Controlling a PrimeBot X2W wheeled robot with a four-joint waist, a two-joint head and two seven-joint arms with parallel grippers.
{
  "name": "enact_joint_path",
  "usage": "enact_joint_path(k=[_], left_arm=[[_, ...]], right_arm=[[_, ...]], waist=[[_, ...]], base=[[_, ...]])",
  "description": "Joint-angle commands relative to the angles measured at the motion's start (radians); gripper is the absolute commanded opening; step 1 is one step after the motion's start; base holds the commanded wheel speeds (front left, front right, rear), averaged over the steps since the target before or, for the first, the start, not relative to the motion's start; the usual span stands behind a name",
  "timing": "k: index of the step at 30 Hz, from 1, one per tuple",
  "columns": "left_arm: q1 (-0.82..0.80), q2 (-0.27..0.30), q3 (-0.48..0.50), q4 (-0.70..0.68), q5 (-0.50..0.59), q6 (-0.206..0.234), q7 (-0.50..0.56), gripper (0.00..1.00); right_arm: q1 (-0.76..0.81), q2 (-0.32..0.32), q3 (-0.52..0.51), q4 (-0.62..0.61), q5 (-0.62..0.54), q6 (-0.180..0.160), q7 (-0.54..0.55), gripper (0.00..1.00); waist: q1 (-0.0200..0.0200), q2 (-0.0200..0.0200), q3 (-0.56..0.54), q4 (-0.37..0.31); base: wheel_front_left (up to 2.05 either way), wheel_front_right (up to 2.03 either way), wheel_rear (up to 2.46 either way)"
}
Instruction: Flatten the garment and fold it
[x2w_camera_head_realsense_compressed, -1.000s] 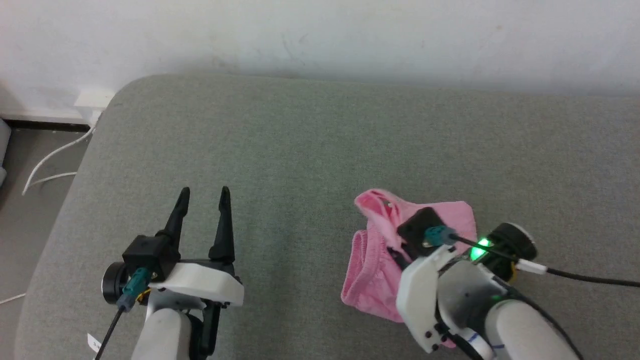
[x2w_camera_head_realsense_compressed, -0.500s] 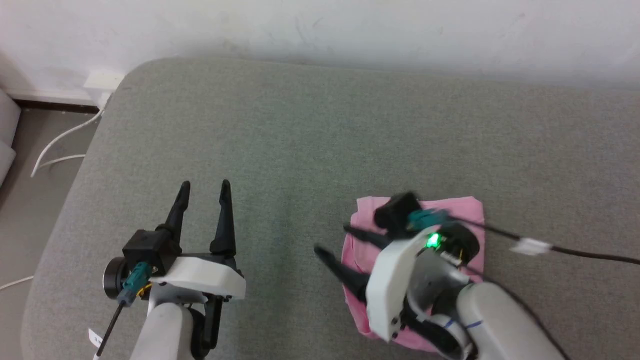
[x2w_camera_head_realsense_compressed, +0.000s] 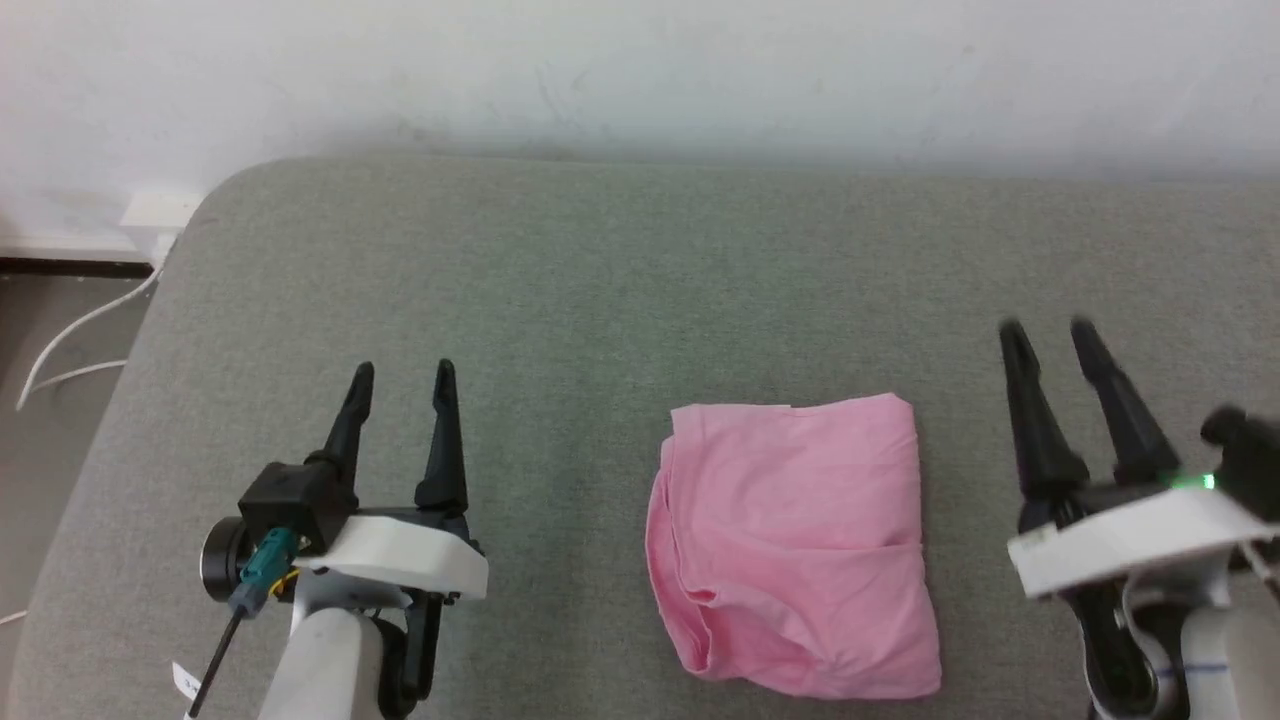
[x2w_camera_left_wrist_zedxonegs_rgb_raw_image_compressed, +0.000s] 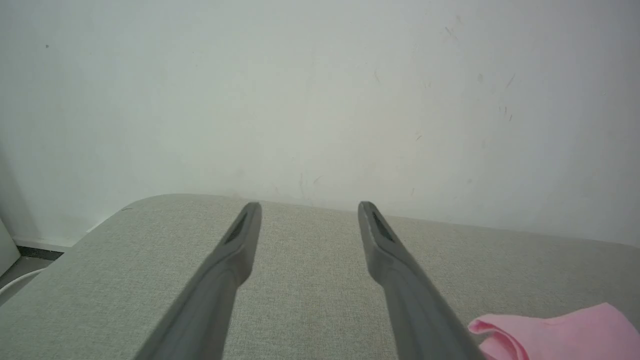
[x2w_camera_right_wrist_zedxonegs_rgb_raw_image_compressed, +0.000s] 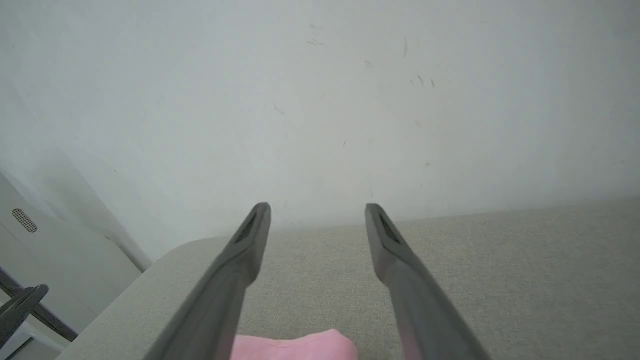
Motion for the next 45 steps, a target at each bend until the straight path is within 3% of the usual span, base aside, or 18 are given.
enact_joint_path(k=[1, 6, 10, 17, 22, 23, 26, 30, 34, 39, 45], left_arm=[[0.010, -0.001, 0.003, -0.004, -0.007, 0.002, -0.005, 1.00], [0.011, -0.001, 0.003, -0.009, -0.007, 0.001, -0.005, 1.00], [0.012, -0.001, 0.001, -0.005, -0.006, -0.001, -0.005, 1.00], [0.010, -0.001, 0.000, -0.001, -0.007, 0.000, -0.005, 1.00], [0.011, -0.001, 0.000, 0.000, -0.010, 0.002, -0.005, 1.00], [0.011, -0.001, -0.001, 0.001, -0.011, 0.002, -0.005, 1.00], [0.011, -0.001, -0.003, 0.001, -0.014, 0.004, -0.005, 1.00], [0.014, -0.001, 0.004, -0.002, -0.013, 0.004, -0.005, 1.00], [0.020, -0.001, 0.016, -0.016, -0.004, 0.006, -0.005, 1.00], [0.015, -0.001, 0.039, -0.034, 0.020, -0.003, -0.005, 1.00], [-0.012, 0.001, 0.048, -0.075, 0.047, -0.012, -0.005, 1.00]], right_arm=[[0.028, 0.003, -0.011, 0.031, -0.004, -0.001, -0.012, 1.00], [0.079, 0.003, -0.014, 0.169, -0.012, -0.001, 0.006, 1.00], [0.081, 0.003, 0.034, 0.258, 0.002, -0.001, 0.083, 1.00], [0.061, 0.003, 0.086, 0.344, 0.026, -0.001, 0.269, 1.00], [0.033, 0.003, 0.090, 0.376, 0.078, -0.001, 0.324, 1.00], [0.025, 0.003, 0.093, 0.385, 0.088, -0.001, 0.332, 0.65], [0.003, 0.003, 0.107, 0.414, 0.118, -0.001, 0.362, 0.00], [-0.034, 0.003, 0.126, 0.426, 0.085, -0.001, 0.400, 0.00], [-0.083, -0.006, 0.158, 0.386, -0.036, -0.001, 0.442, 0.00], [-0.177, -0.141, 0.292, 0.326, -0.189, -0.001, 0.482, 0.00], [-0.315, -0.323, 0.406, 0.361, -0.245, -0.001, 0.452, 0.00]], waist=[[0.0001, 0.0000, -0.001, -0.005], [0.0001, 0.0000, 0.003, -0.010], [0.0001, 0.0000, 0.003, -0.008], [0.0001, 0.0000, 0.004, 0.000], [0.0001, 0.0000, 0.004, 0.002], [0.0001, 0.0000, 0.005, 0.003], [0.0001, 0.0000, 0.007, 0.002], [0.0001, 0.0000, 0.011, -0.013], [0.0001, 0.0000, 0.020, -0.057], [0.0001, 0.0000, 0.044, -0.145], [0.0001, 0.0000, 0.104, -0.271]], base=[[0.00, 0.00, 0.00], [0.00, 0.00, 0.00], [0.00, 0.00, 0.00], [0.00, 0.00, 0.00], [0.00, 0.00, 0.00], [0.00, 0.00, 0.00], [0.00, 0.00, 0.00], [0.00, 0.00, 0.00], [0.00, 0.00, 0.00], [0.00, 0.00, 0.00], [0.00, 0.00, 0.00]])
